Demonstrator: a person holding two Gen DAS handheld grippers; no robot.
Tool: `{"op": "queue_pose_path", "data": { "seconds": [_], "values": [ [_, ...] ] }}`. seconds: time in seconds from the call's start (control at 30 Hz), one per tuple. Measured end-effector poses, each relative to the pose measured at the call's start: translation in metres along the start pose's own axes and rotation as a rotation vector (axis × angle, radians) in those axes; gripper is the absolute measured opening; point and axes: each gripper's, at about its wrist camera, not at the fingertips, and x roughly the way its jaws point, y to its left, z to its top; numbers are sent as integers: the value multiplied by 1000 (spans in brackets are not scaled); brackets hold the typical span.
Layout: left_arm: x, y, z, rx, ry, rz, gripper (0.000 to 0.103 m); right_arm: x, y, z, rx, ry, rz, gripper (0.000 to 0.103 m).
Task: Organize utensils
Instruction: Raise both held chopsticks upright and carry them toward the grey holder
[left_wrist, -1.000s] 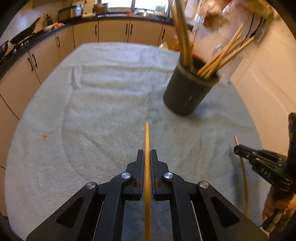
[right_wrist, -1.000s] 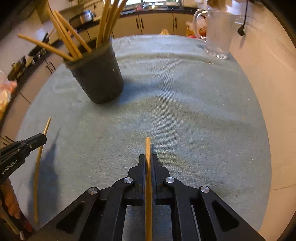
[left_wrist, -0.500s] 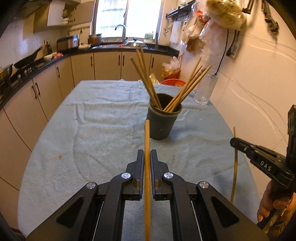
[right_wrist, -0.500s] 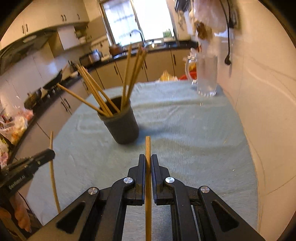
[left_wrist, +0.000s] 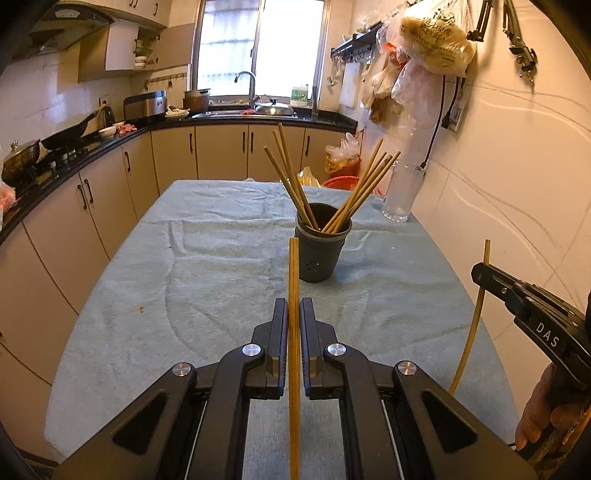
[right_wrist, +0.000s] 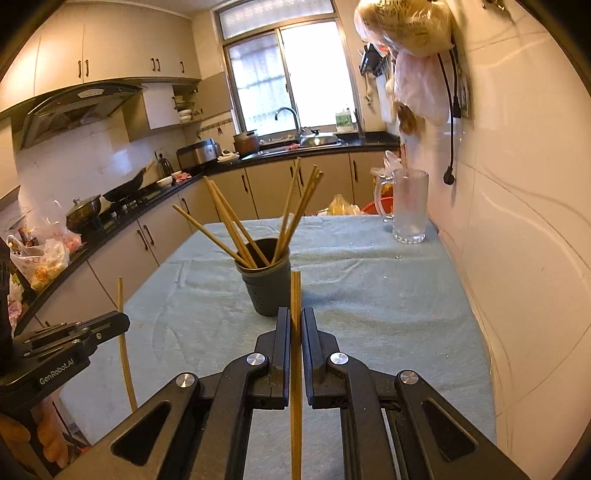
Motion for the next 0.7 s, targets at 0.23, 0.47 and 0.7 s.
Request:
{"op": "queue_pose_path", "data": {
  "seconds": [0.23, 0.47, 0.7],
  "values": [
    [-18, -6, -3, 22, -38, 13, 6, -15, 7, -4, -10, -18, 7, 6],
    [-30, -8, -3, 21, -63, 22, 6, -26, 10, -5, -10, -36, 14, 6],
    [-36, -6, -3, 16, -71, 41, 6, -33, 13, -2, -14, -58, 27, 6]
  ]
}}
